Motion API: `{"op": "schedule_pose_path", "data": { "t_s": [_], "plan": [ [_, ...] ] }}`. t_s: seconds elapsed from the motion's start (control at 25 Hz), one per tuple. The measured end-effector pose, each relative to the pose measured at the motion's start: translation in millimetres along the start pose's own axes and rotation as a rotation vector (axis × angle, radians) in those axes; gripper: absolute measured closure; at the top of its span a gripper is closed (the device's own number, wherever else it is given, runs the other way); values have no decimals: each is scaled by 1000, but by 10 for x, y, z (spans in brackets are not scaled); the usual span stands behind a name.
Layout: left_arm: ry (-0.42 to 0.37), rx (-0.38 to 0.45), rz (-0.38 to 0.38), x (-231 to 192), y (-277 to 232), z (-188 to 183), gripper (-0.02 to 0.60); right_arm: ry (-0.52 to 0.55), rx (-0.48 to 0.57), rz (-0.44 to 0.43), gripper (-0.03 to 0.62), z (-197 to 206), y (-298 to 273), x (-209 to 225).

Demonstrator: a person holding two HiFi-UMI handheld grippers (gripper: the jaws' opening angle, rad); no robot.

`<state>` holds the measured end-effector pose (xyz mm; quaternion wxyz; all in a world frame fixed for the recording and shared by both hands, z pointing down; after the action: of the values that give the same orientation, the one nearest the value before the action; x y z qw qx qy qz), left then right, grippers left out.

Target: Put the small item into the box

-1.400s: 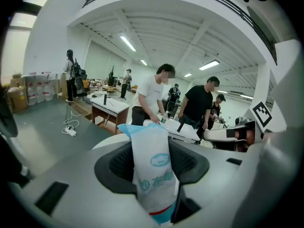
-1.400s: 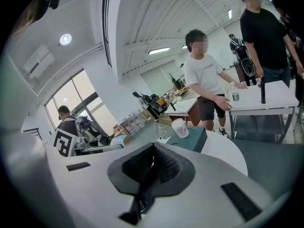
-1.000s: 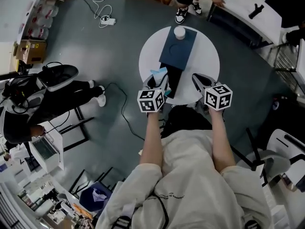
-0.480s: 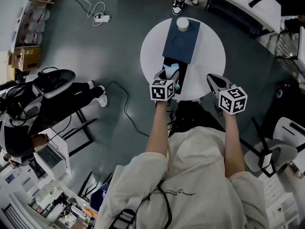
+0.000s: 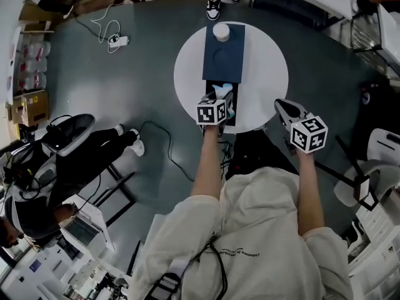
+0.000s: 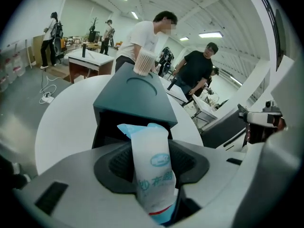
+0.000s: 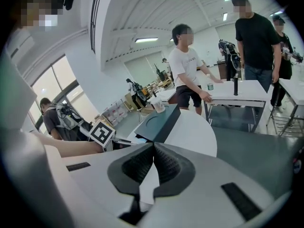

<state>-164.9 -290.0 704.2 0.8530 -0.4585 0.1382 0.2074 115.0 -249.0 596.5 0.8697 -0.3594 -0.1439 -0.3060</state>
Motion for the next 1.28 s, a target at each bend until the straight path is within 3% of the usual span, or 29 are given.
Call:
{"op": "schedule_pose_path", "data": {
  "t_s": [0.64,0.92,1.28],
  "plan": [
    [-31,-145,10,-23,-255,-69,376,-58,53,37,560,87,51,-26],
    [-23,-147,2,84,-170,-103,376,-63,75,41,560,28,88,-34],
    [5,-54,-50,171,26,-73,365,-23,63,-18,560,-65,24,-120]
  ]
}}
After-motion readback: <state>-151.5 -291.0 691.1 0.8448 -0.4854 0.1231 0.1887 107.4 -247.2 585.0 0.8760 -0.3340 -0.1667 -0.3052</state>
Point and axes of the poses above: the fingertips, and each gripper's own axes: y backward along the fingers, x to its right, z out of its underside, the point moved 10 cm from there along y, backward along the fingers, and after that the axes turned 5 degrees about x, right-handed, at the moved point
